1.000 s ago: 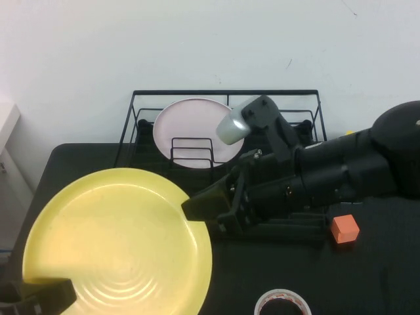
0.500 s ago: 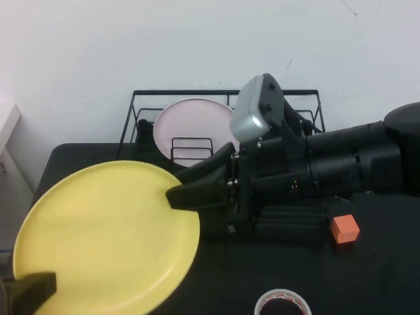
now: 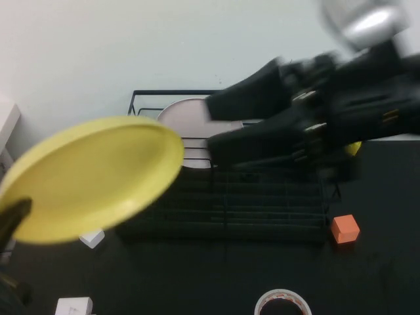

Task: Place plate on rack
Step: Place the plate on the rack

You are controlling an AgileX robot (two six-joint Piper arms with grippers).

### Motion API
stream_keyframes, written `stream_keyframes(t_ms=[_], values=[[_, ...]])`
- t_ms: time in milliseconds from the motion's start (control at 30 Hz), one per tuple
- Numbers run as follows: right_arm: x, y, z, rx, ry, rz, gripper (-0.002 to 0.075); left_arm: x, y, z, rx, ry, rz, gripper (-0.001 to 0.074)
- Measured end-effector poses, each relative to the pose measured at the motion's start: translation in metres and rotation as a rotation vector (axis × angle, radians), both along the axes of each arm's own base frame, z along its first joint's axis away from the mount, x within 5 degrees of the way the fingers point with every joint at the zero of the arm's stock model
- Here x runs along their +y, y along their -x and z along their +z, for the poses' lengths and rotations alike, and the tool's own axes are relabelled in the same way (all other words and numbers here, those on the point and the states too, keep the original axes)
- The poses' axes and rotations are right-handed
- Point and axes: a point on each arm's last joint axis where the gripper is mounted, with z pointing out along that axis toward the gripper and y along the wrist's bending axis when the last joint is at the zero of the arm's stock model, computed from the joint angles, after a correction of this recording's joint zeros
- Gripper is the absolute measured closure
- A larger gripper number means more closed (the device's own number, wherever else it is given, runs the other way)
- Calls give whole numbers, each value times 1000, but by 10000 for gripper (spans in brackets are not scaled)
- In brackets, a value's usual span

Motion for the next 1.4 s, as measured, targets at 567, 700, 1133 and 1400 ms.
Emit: stream_keyframes(t_ms=[567,700,1133,1400], values=[[-92,59,14,-151,786,-200,718,-17,-84,41,-276,-343,-221,665],[-105,76,21,-176,821,-279,720,-21,-131,38,-246,-401,-270,665],[-148,158,-33,-144,910,-387,721,-73,-245,-19,-146,-557,-354,665],[-162,189,-56,-92,882,-485,722,-80,-288,-61,-74,-583,-318,665]])
